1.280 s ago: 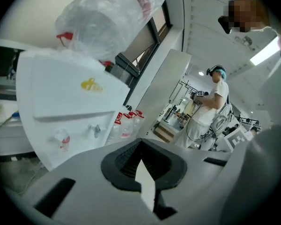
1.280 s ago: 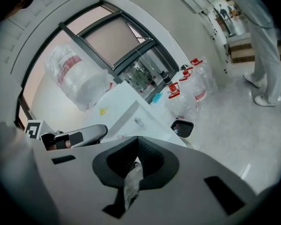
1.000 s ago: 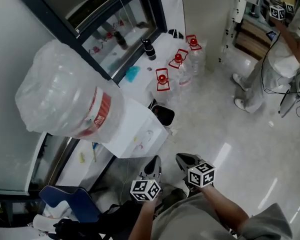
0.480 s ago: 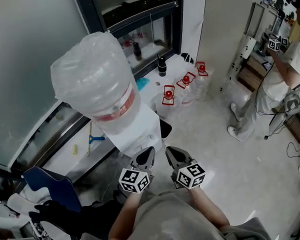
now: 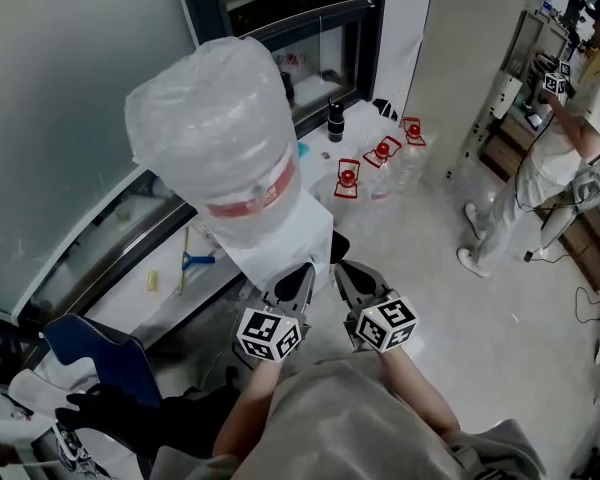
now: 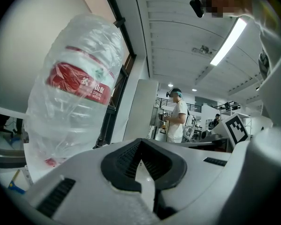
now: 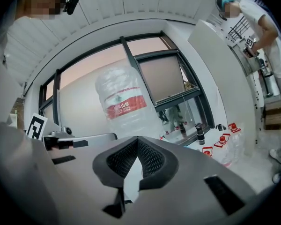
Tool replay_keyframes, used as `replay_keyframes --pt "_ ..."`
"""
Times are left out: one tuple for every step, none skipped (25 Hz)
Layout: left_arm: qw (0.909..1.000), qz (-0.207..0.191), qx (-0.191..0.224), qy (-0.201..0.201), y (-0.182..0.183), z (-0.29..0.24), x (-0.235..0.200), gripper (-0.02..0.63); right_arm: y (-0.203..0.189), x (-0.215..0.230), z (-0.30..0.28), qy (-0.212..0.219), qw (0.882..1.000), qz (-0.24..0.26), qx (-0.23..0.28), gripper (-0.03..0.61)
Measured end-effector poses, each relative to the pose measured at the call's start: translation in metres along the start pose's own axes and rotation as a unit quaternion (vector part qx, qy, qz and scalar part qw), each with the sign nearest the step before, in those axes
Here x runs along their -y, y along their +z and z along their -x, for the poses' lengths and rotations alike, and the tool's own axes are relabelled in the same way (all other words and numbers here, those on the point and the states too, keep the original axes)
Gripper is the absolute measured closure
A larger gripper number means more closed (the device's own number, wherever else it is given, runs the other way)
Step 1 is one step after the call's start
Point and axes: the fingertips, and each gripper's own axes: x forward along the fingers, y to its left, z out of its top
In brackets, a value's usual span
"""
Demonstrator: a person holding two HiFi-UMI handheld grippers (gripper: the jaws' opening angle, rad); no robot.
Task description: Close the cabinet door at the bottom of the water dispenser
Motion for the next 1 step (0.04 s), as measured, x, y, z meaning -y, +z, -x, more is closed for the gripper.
replay_keyframes --pt "1.0 -0.002 0.003 0.001 0.001 0.0012 -0.0036 0.607 -0.0006 -0.0025 -0.0046 0.002 1.0 0.003 0.0 0.569"
